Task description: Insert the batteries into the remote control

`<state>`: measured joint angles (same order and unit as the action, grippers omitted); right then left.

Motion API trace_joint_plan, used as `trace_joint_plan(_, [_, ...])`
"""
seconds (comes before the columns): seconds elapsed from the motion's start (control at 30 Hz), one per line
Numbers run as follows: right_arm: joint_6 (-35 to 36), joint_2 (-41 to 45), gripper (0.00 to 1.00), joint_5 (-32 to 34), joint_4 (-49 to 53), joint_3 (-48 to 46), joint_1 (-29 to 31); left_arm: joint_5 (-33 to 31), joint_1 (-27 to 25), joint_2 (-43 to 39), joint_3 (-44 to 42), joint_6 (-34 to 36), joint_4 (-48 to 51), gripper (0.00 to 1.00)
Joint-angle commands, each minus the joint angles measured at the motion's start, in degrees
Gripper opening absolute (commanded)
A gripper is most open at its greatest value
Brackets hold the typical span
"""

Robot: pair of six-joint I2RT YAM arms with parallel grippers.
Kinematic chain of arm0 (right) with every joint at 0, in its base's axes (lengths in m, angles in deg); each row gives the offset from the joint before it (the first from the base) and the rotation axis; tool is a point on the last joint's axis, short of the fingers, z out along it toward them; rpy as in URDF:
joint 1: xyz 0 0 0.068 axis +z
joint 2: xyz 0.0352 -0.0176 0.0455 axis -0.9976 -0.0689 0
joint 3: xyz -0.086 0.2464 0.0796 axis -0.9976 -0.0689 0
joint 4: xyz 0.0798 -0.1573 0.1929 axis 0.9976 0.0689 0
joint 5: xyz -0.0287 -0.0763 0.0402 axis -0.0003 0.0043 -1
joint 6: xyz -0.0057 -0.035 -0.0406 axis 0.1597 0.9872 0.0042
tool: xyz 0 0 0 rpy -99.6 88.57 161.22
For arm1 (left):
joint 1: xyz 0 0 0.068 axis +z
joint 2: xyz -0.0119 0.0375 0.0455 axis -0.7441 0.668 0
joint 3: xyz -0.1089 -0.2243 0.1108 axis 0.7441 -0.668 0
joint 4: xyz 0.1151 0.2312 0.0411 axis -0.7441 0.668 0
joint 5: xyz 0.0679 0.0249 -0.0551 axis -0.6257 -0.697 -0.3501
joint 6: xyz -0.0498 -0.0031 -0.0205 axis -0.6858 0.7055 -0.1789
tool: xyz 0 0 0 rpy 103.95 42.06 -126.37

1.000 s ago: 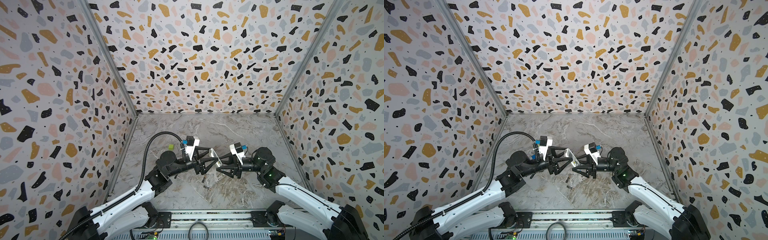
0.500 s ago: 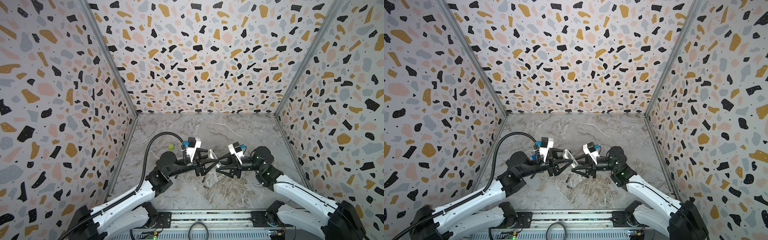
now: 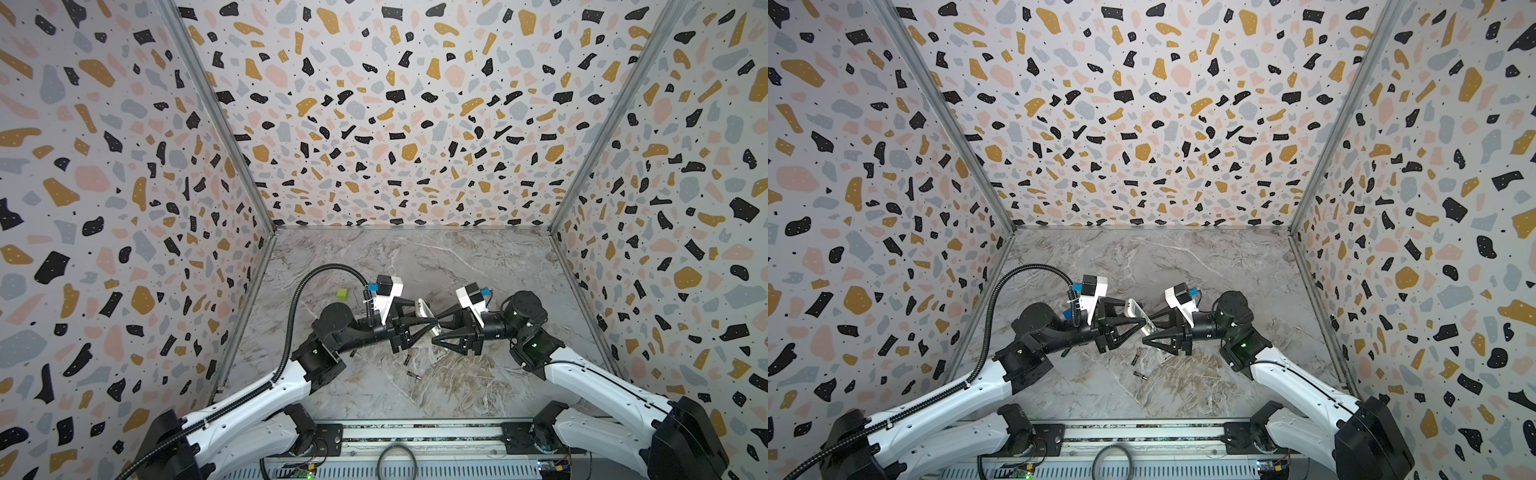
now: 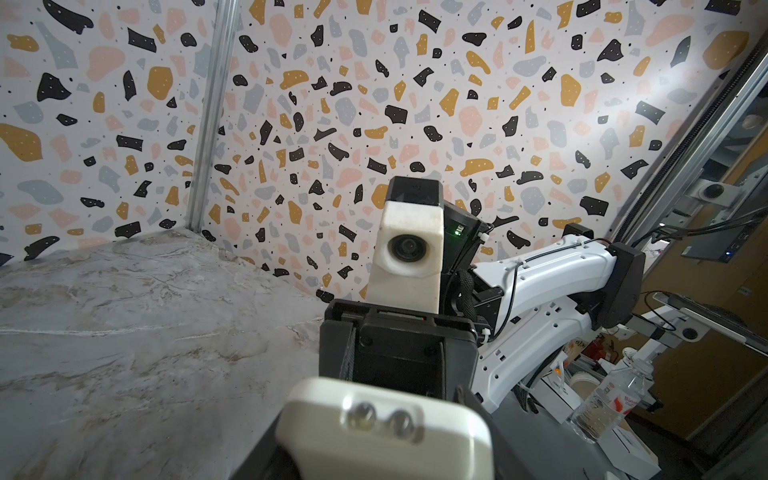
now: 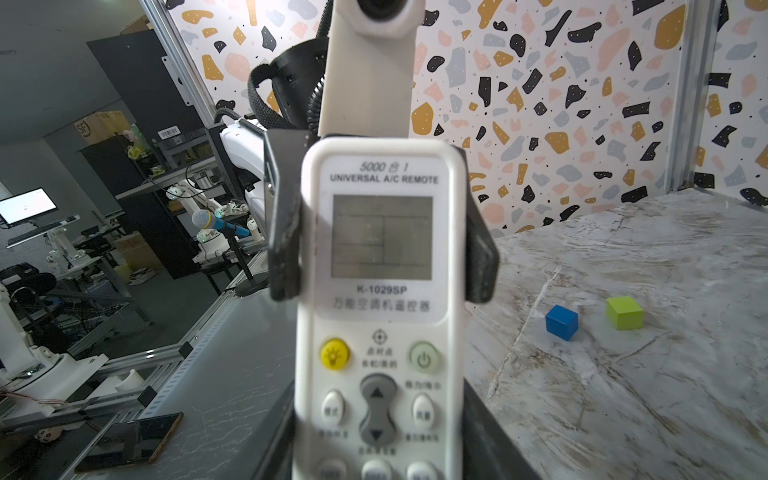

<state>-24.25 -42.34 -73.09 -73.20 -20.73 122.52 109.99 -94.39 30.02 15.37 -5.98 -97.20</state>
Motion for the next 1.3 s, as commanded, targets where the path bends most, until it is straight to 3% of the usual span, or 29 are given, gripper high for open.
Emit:
trace_joint_plan(0.0, [-0.08,0.47,0.19,0.46,-0.54,2.56,-0.17,0.58,-0.35,0.09,1.98,0.65,-3.04,0.22])
trace_joint_plan(0.17, [3.78,1.19,0.59,5.41,5.85,3.37,0.22,-4.49,-0.32,1.20,2.88,-0.40,-0.78,0.00])
trace_joint_plan(0.23, [5.49,1.38,0.71,7.71,8.23,3.71,0.52,-6.33,-0.35,2.05,3.36,-1.30,-0.27,0.00])
trace_joint_plan(0.43, [10.88,1.85,0.86,16.01,16.23,5.51,2.57,-14.25,-0.41,3.18,4.90,-5.92,1.59,0.00])
trace_joint_plan(0.6, [14.82,3.50,0.85,28.43,21.89,6.31,5.13,-24.72,-0.32,4.39,9.45,-10.57,11.52,0.00])
trace_joint_plan(0.83, [17.90,4.26,0.72,42.08,25.09,6.75,8.63,-28.47,-0.37,6.04,11.85,-16.08,15.53,0.00])
trace_joint_plan(1.03, [20.60,4.31,0.64,49.62,25.66,8.04,11.30,-30.21,-0.31,6.25,12.46,-17.18,17.05,0.00])
trace_joint_plan(1.27, [22.37,1.43,0.57,52.67,25.79,10.17,12.56,-30.04,-0.37,7.13,12.37,-18.17,17.07,0.00])
